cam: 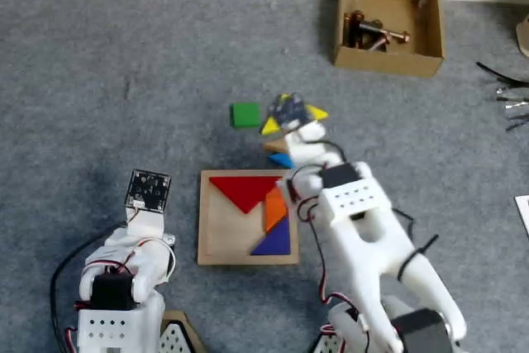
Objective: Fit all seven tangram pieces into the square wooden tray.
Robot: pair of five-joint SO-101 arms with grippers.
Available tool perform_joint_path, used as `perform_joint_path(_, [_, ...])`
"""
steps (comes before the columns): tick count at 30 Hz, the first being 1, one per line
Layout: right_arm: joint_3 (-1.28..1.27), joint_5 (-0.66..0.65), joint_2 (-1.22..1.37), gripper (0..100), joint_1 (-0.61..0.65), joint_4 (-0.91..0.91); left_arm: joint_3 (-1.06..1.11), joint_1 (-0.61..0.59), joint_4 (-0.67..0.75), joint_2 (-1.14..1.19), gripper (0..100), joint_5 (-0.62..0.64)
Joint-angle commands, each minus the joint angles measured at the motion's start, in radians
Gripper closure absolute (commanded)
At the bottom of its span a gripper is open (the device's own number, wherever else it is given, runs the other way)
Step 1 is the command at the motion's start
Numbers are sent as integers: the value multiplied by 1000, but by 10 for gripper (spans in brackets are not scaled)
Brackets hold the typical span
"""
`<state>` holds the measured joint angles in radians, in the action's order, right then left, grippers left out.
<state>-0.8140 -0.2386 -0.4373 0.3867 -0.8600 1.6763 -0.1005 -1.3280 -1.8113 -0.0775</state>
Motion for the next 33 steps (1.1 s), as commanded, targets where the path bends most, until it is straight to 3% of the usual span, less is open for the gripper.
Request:
perform_joint_path(1, [128, 15, -64, 971, -53, -71, 19, 13, -5, -7, 995, -3])
perform_joint_path(8, [387, -92, 108, 814, -58, -228, 19, 13, -5, -7, 995, -3])
perform_joint_path(15, [722, -98, 375, 814, -61, -355, 19, 13, -5, -7, 995, -3])
perform_joint_path(21, [932, 12, 542, 814, -70, -361, 19, 13, -5, -7, 995, -3])
perform_joint_path(33, [1294, -66, 915, 808, -50, -364, 19, 13, -5, -7, 995, -3])
